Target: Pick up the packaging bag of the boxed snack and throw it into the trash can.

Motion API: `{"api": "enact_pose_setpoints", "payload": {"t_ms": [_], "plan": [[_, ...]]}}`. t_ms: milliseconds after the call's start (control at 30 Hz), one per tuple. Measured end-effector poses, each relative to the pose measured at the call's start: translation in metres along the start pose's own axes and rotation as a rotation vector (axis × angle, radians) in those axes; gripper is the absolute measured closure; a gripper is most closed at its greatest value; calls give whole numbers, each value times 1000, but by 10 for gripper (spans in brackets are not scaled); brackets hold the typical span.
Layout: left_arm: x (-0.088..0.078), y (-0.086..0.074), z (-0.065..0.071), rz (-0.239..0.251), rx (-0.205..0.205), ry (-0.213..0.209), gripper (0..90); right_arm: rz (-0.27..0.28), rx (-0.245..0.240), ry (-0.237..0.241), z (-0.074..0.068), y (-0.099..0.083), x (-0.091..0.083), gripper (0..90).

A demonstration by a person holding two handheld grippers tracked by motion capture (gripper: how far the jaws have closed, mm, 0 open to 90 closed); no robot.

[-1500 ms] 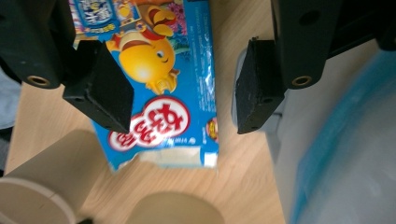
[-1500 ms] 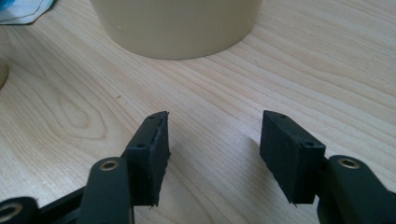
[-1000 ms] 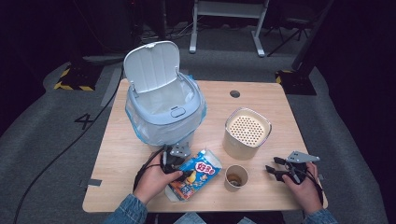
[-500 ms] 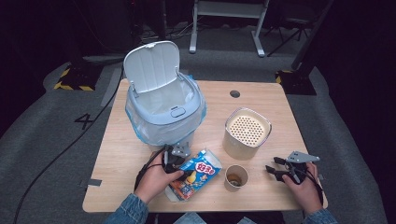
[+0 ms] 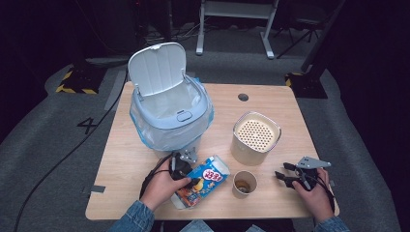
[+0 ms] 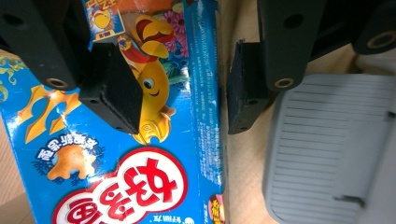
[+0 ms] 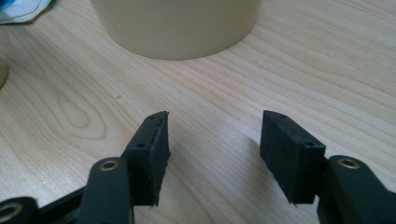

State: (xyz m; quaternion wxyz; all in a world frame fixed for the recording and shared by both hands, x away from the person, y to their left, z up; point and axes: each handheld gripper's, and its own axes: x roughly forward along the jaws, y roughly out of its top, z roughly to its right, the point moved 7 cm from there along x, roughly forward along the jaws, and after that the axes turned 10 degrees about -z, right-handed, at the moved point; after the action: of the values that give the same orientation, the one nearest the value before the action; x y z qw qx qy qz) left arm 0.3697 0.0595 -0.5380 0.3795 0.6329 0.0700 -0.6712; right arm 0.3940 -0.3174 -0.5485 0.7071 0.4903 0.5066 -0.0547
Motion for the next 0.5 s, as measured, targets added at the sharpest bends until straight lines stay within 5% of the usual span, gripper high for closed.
{"api": "enact_pose_setpoints", "payload": {"t_ms": [167, 300, 500], "plan": [[0, 0, -3, 2, -11, 26, 572, 0, 0, 0, 0, 0, 0, 428], [-6, 1, -9, 25, 10, 74, 799, 0, 0, 0, 0, 0, 0, 428], [-17, 1, -7, 68, 6, 50, 833, 0, 0, 0, 0, 0, 0, 428]]}}
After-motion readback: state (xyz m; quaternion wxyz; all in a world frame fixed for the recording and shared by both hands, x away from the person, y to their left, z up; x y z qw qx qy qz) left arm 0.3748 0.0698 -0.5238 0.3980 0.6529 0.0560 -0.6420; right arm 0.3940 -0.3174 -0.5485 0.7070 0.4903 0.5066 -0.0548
